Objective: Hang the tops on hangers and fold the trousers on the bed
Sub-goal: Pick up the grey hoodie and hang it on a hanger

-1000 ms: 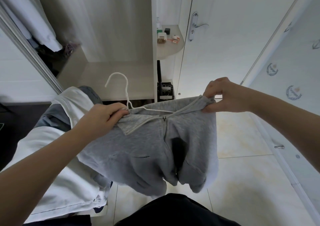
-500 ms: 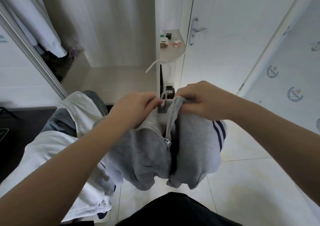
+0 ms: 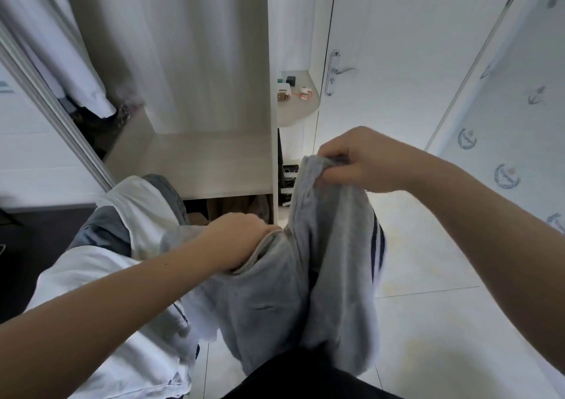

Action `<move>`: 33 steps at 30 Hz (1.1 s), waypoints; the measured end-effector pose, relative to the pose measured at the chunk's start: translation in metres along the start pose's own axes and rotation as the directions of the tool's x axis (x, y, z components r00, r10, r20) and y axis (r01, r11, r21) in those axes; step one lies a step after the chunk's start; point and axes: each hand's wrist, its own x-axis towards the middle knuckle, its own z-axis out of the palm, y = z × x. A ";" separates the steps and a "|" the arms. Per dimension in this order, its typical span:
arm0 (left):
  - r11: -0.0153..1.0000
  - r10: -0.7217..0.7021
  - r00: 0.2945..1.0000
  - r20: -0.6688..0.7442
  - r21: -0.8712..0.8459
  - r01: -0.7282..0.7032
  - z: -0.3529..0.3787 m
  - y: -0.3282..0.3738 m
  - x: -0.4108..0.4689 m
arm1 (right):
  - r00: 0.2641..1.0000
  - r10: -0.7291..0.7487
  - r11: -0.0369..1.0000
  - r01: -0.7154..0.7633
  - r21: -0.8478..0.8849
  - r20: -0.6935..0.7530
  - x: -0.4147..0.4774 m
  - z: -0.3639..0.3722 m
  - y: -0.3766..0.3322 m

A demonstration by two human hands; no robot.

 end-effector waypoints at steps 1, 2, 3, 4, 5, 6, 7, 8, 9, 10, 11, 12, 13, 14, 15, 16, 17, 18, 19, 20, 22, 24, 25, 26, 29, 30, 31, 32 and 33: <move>1.000 -0.030 0.999 0.012 0.008 0.030 -0.001 0.001 -0.001 | 0.998 0.024 0.999 -0.023 0.026 -0.052 0.000 -0.005 0.004; 0.997 -0.069 0.997 -0.044 -0.045 0.067 -0.004 -0.001 -0.002 | 0.995 0.024 0.998 -0.018 0.068 -0.098 -0.001 -0.007 0.006; 0.985 -0.120 0.985 -0.127 -0.136 0.103 -0.011 -0.002 -0.002 | 0.991 0.008 0.994 0.006 0.105 -0.132 -0.001 -0.007 0.004; 0.955 -0.190 0.956 -0.224 -0.270 0.126 -0.019 -0.005 -0.001 | 0.990 -0.026 0.993 0.041 0.108 -0.141 -0.001 -0.006 0.000; 0.911 -0.269 0.912 -0.309 -0.388 0.137 -0.029 -0.007 0.000 | 0.989 -0.071 0.994 0.081 0.073 -0.127 -0.001 -0.001 -0.006; 0.870 -0.325 0.866 -0.381 -0.480 0.115 -0.037 -0.008 0.002 | 0.988 -0.119 0.992 0.122 0.019 -0.098 -0.001 0.005 -0.012; 0.839 -0.355 0.829 -0.432 -0.538 0.079 -0.044 -0.008 0.003 | 0.985 -0.159 0.987 0.158 -0.023 -0.063 0.000 0.011 -0.017; 0.823 -0.354 0.815 -0.459 -0.566 0.039 -0.050 -0.005 0.004 | 0.983 -0.180 0.983 0.179 -0.046 -0.039 0.002 0.016 -0.021; 0.818 -0.338 0.816 -0.469 -0.575 0.008 -0.054 0.000 0.004 | 0.982 -0.186 0.981 0.185 -0.054 -0.029 0.003 0.020 -0.023; 0.808 -0.325 0.820 -0.471 -0.589 -0.018 -0.056 0.004 0.005 | 0.983 -0.182 0.982 0.180 -0.062 -0.026 0.005 0.023 -0.022; 0.795 -0.316 0.821 -0.476 -0.606 -0.045 -0.058 0.006 0.005 | 0.985 -0.171 0.983 0.167 -0.078 -0.039 0.006 0.027 -0.020; 0.783 -0.319 0.813 -0.486 -0.619 -0.063 -0.060 0.006 0.004 | 0.984 -0.155 0.983 0.145 -0.110 -0.086 0.006 0.032 -0.016; 0.775 -0.331 0.798 -0.504 -0.628 -0.075 -0.061 0.005 0.004 | 0.975 -0.128 0.984 0.102 -0.144 -0.179 0.005 0.038 -0.011; 0.768 -0.356 0.774 -0.524 -0.636 -0.077 -0.063 0.003 0.003 | 0.948 -0.081 0.988 0.035 -0.151 -0.308 0.003 0.044 -0.007; 0.762 -0.380 0.743 -0.551 -0.642 -0.086 -0.064 0.000 0.002 | 0.904 -0.016 0.993 -0.036 -0.114 -0.427 0.000 0.049 -0.003; 0.758 -0.400 0.714 -0.575 -0.645 -0.094 -0.066 -0.002 0.000 | 0.870 0.056 0.994 -0.094 -0.054 -0.489 -0.002 0.051 -0.001; 0.758 -0.411 0.694 -0.591 -0.644 -0.100 -0.068 -0.002 -0.002 | 0.869 0.126 0.990 -0.144 0.000 -0.479 -0.004 0.052 0.001; 0.762 -0.407 0.695 -0.592 -0.640 -0.099 -0.070 -0.002 -0.002 | 0.896 0.171 0.984 -0.175 0.027 -0.410 -0.004 0.051 0.003; 0.773 -0.386 0.714 -0.584 -0.628 -0.095 -0.070 -0.001 -0.001 | 0.934 0.178 0.984 -0.174 0.041 -0.310 -0.003 0.049 0.005; 0.789 -0.361 0.740 -0.567 -0.609 -0.083 -0.071 0.002 0.000 | 0.964 0.154 0.988 -0.143 0.065 -0.217 -0.001 0.046 0.006; 0.815 -0.325 0.773 -0.546 -0.576 -0.065 -0.072 0.007 0.002 | 0.991 0.086 0.982 -0.066 0.177 -0.104 0.001 0.042 0.006; 0.832 -0.314 0.772 -0.553 -0.552 -0.058 -0.071 0.008 0.004 | 0.996 0.053 0.938 -0.025 0.345 -0.070 0.003 0.041 0.005; 0.839 -0.303 0.771 -0.560 -0.541 -0.063 -0.070 0.009 0.005 | 0.996 0.051 0.919 -0.018 0.394 -0.074 0.006 0.041 0.005; 0.845 -0.289 0.775 -0.561 -0.530 -0.069 -0.070 0.010 0.006 | 0.995 0.052 0.918 -0.014 0.397 -0.085 0.009 0.041 0.006; 0.871 -0.242 0.793 -0.559 -0.485 -0.076 -0.069 0.016 0.010 | 0.990 0.049 0.955 -0.009 0.295 -0.129 0.016 0.047 0.011; 0.882 -0.241 0.786 -0.569 -0.467 -0.068 -0.070 0.015 0.010 | 0.987 0.064 0.956 -0.018 0.293 -0.147 0.016 0.048 0.013; 0.888 -0.262 0.763 -0.591 -0.458 -0.050 -0.070 0.010 0.009 | 0.982 0.088 0.952 -0.034 0.303 -0.167 0.013 0.047 0.015; 0.883 -0.311 0.720 -0.620 -0.469 -0.023 -0.072 0.002 0.008 | 0.976 0.113 0.951 -0.052 0.306 -0.186 0.009 0.045 0.020; 0.868 -0.373 0.662 -0.650 -0.496 0.002 -0.074 -0.009 0.006 | 0.971 0.135 0.955 -0.074 0.289 -0.196 0.004 0.043 0.024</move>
